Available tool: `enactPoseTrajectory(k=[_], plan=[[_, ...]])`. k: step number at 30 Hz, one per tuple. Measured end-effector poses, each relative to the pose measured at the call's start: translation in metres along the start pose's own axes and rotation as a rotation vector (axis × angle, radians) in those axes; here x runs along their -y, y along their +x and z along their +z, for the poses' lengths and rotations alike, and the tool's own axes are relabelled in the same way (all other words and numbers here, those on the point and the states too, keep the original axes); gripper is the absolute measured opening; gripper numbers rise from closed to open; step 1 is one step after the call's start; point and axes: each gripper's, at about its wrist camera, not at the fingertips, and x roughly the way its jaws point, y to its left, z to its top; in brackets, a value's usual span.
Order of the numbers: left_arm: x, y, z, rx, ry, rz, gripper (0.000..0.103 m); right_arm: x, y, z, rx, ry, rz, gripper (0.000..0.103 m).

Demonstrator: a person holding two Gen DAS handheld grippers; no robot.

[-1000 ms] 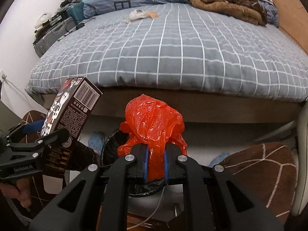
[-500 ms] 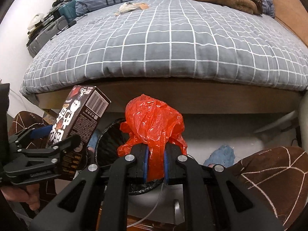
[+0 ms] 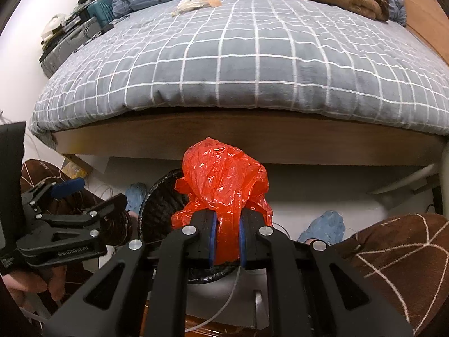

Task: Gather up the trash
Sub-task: 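Open the left tool to drop the carton while the right tool releases the red bag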

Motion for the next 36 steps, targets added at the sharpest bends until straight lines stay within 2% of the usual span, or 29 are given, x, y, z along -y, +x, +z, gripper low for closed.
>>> enactPoseTrajectory(k=[8, 25, 34, 36], plan=[[-0.035, -0.004, -0.006, 0.031, -0.05, -0.006, 0.097, -0.027, 0.021, 0.005, -0.022, -0.061, 0.0, 0.011], [-0.074, -0.014, -0.018, 0.071, -0.089, 0.06, 0.097, -0.068, 0.047, 0.013, -0.065, -0.13, 0.036, 0.011], [-0.082, -0.016, -0.02, 0.072, -0.122, 0.047, 0.097, -0.074, 0.05, 0.012, -0.067, -0.152, 0.034, 0.017], [-0.081, -0.017, -0.02, 0.076, -0.117, 0.045, 0.097, -0.072, 0.049, 0.012, -0.063, -0.15, 0.034, 0.022]])
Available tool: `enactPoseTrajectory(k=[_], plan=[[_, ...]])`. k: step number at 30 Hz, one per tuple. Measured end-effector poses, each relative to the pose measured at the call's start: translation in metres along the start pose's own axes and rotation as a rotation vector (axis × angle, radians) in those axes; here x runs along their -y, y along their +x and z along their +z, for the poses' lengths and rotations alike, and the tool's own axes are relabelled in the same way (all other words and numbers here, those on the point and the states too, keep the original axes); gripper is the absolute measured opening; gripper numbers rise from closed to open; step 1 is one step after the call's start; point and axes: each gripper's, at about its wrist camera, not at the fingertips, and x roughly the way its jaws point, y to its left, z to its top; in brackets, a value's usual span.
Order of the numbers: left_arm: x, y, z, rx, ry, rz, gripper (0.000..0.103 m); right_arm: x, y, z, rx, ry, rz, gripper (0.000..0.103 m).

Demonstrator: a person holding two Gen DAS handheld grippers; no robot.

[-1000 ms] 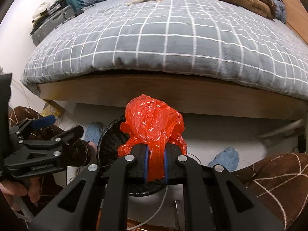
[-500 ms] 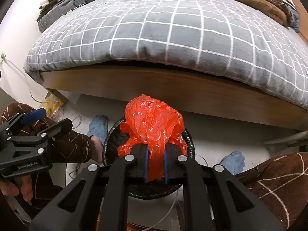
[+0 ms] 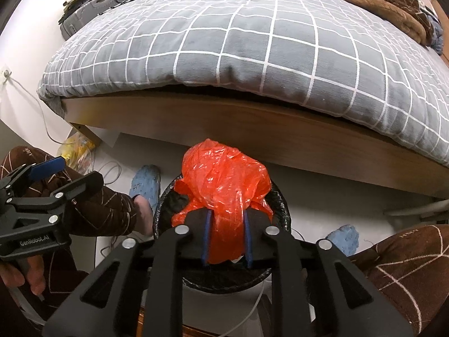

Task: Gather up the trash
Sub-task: 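Open the left tool to drop the carton while the right tool releases the red bag, then raise both open tools from the bin toward the white pouch on the bed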

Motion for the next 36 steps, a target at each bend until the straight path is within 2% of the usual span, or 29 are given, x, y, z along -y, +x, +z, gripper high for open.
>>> enactPoseTrajectory(k=[4, 6, 7, 9, 12, 16, 17, 21, 26, 30, 36], plan=[[0.001, 0.0, -0.001, 0.003, -0.004, -0.003, 0.097, -0.003, -0.002, 0.0, 0.014, -0.006, -0.005, 0.035], [0.001, 0.001, -0.002, 0.002, -0.009, -0.005, 0.097, -0.003, -0.004, -0.001, 0.021, -0.009, -0.012, 0.046], [0.001, 0.002, -0.003, 0.001, -0.014, -0.005, 0.097, -0.002, -0.005, -0.001, 0.025, -0.008, -0.013, 0.047], [0.001, 0.002, -0.002, 0.004, -0.023, -0.01, 0.097, -0.002, -0.008, -0.001, 0.041, -0.005, -0.025, 0.06], [0.003, 0.0, -0.001, 0.017, -0.021, -0.015, 0.097, -0.001, -0.011, -0.001, 0.056, -0.007, -0.038, 0.071], [0.006, -0.003, -0.002, 0.031, -0.013, -0.021, 0.097, 0.002, -0.015, -0.001, 0.073, 0.003, -0.053, 0.078], [0.007, -0.004, -0.001, 0.035, -0.012, -0.021, 0.097, 0.005, -0.018, -0.001, 0.082, 0.01, -0.062, 0.083], [0.009, -0.007, 0.002, 0.047, -0.009, -0.024, 0.097, 0.017, -0.031, 0.001, 0.143, 0.063, -0.106, 0.093], [0.017, -0.012, 0.012, 0.089, 0.014, -0.011, 0.097, 0.036, -0.044, 0.005, 0.216, 0.121, -0.165, 0.095], [0.026, -0.018, 0.025, 0.111, 0.033, -0.028, 0.097, 0.043, -0.064, 0.013, 0.291, 0.108, -0.232, 0.095], [0.035, -0.034, 0.047, 0.144, 0.038, -0.052, 0.097, 0.06, -0.093, 0.031, 0.354, 0.144, -0.254, 0.095]])
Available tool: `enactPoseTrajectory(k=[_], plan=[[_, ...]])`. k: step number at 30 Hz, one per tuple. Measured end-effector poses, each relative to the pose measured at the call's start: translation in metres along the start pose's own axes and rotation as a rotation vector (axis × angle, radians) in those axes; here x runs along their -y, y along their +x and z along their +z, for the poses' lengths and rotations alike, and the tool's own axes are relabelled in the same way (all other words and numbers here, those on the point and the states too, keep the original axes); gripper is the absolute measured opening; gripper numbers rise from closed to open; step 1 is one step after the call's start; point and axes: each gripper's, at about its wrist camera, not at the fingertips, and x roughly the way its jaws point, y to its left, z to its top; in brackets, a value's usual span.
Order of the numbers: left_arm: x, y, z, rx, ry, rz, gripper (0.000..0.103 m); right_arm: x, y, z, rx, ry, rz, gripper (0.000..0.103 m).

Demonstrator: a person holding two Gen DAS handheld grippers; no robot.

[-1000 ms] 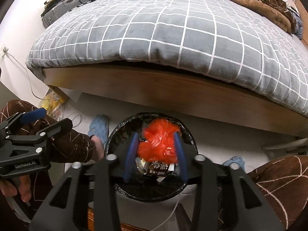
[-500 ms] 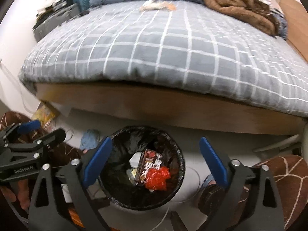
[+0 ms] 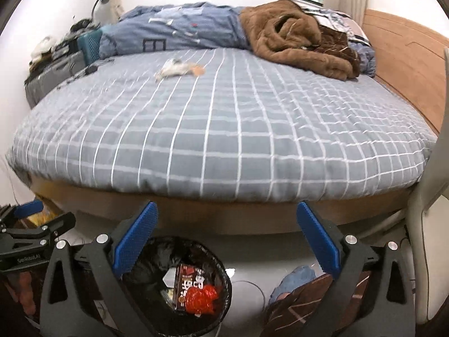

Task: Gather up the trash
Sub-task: 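Raise both open tools from the bin toward the white pouch on the bed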

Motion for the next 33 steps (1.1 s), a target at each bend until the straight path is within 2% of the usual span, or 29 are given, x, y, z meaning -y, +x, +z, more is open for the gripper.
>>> enactPoseTrajectory(k=[10, 18, 33], plan=[[0.023, -0.014, 0.04, 0.026, 0.036, -0.026, 0.097, 0.012, -0.011, 0.044, 0.031, 0.002, 0.002, 0.095], [0.028, -0.015, 0.075, 0.041, 0.035, -0.022, 0.097, 0.022, -0.006, 0.075, 0.042, 0.016, 0.003, 0.095], [0.031, 0.023, 0.161, 0.053, 0.035, -0.009, 0.097, 0.037, 0.041, 0.14, 0.044, 0.012, 0.013, 0.095]])
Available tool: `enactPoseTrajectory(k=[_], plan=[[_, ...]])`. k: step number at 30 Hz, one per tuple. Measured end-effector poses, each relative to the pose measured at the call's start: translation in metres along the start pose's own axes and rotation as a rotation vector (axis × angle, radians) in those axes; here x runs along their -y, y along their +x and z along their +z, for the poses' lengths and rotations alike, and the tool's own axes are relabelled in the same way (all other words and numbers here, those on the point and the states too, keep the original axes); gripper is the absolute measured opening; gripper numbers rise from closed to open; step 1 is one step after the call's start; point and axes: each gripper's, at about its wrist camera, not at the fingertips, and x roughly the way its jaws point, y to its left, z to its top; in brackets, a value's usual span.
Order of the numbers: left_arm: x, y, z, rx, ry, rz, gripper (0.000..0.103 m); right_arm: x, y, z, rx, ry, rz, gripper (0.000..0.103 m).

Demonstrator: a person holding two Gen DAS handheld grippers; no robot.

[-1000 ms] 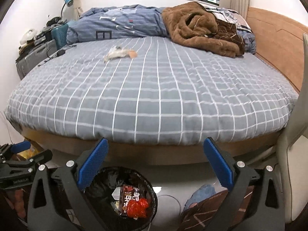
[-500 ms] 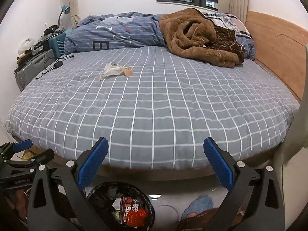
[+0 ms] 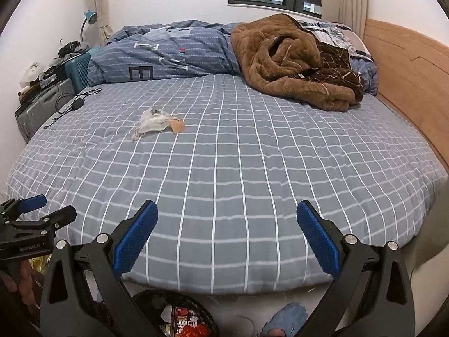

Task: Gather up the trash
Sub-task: 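Raise both open tools from the bin toward the white pouch on the bed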

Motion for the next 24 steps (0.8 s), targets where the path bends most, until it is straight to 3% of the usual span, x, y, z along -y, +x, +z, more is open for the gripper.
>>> enactPoseTrajectory(k=[13, 24], plan=[[-0.003, 0.085, 0.071, -0.028, 0.009, 0.0, 0.097, -0.004, 0.083, 0.051, -0.024, -0.011, 0.012, 0.095], [-0.005, 0.153, 0.14, -0.007, -0.008, -0.005, 0.097, -0.009, 0.144, 0.076, -0.045, -0.01, 0.056, 0.095]])
